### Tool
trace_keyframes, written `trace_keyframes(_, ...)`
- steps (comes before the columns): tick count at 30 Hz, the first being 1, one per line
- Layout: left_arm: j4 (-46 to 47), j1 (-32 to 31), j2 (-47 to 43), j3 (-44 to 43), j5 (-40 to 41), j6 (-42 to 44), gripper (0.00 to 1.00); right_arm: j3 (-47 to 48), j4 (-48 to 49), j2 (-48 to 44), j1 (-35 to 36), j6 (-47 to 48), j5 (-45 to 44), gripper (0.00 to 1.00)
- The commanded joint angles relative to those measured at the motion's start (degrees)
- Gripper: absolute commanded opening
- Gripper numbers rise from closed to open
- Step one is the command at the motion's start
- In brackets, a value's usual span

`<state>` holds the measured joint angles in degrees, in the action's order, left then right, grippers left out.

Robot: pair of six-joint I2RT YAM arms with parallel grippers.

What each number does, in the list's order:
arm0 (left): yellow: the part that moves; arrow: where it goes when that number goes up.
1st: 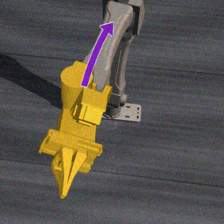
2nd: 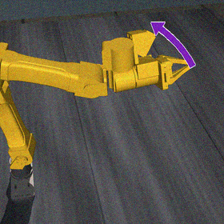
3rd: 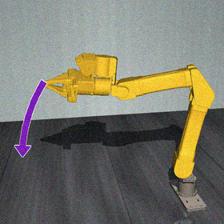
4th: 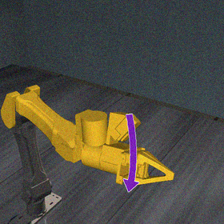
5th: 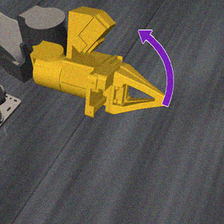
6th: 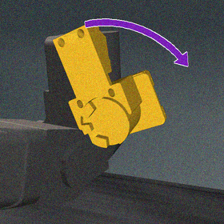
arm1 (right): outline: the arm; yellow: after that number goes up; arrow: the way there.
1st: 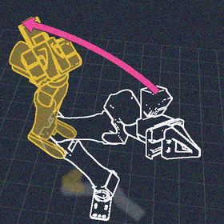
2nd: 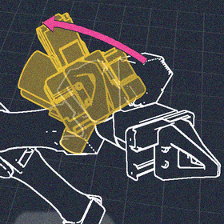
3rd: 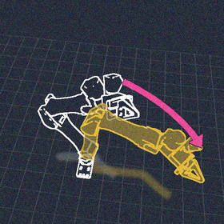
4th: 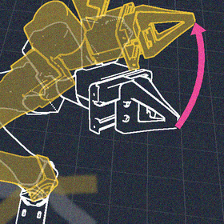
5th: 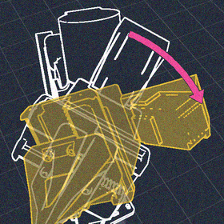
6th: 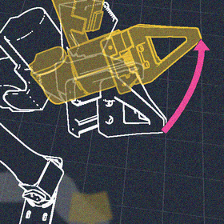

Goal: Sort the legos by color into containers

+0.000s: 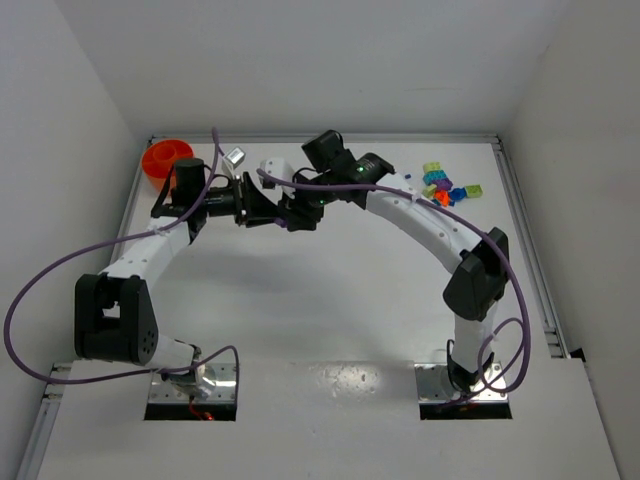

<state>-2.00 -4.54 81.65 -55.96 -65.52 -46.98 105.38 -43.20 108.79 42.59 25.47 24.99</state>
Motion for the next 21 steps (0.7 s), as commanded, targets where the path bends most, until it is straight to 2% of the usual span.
trace_keyframes(1,2.4,-0.6,-1.4,0.2,-1.9,-0.1,0.39,-0.2,2.3,-2.7,0.5,0.5,0.0,0.2)
trace_keyframes(4,-0.3,0.0,-1.9,-0.3,0.0,3.6,0.33,-1.2,2.2,-3.2,0.5,-1.1,0.1,0.56)
trace_keyframes(9,-2.4,2.0,-3.1,-0.3,2.3,6.5,0.19,-3.9,2.2,-5.3,0.5,-1.7,-0.5,0.59)
trace_keyframes(13,-6.6,4.8,-3.7,-1.4,6.0,10.1,0.19,-5.5,2.2,-7.7,0.0,-3.9,-1.0,0.66)
trace_keyframes(14,-10.2,5.3,-3.7,-2.0,8.5,11.9,0.19,-6.1,2.8,-7.7,-0.6,-5.0,-1.0,0.68)
trace_keyframes(16,-14.3,6.7,-4.2,-5.6,11.5,20.0,0.18,-6.1,2.8,-8.5,-1.2,-7.0,-3.1,0.7)
trace_keyframes(17,-21.8,6.7,-3.7,-10.5,16.3,28.8,0.18,-8.1,2.8,-10.2,-1.2,-7.0,-3.8,0.7)
trace_keyframes(21,-37.9,8.5,0.3,-24.1,26.7,47.1,0.1,-13.4,2.8,-13.3,-2.3,-7.5,-4.3,0.7)
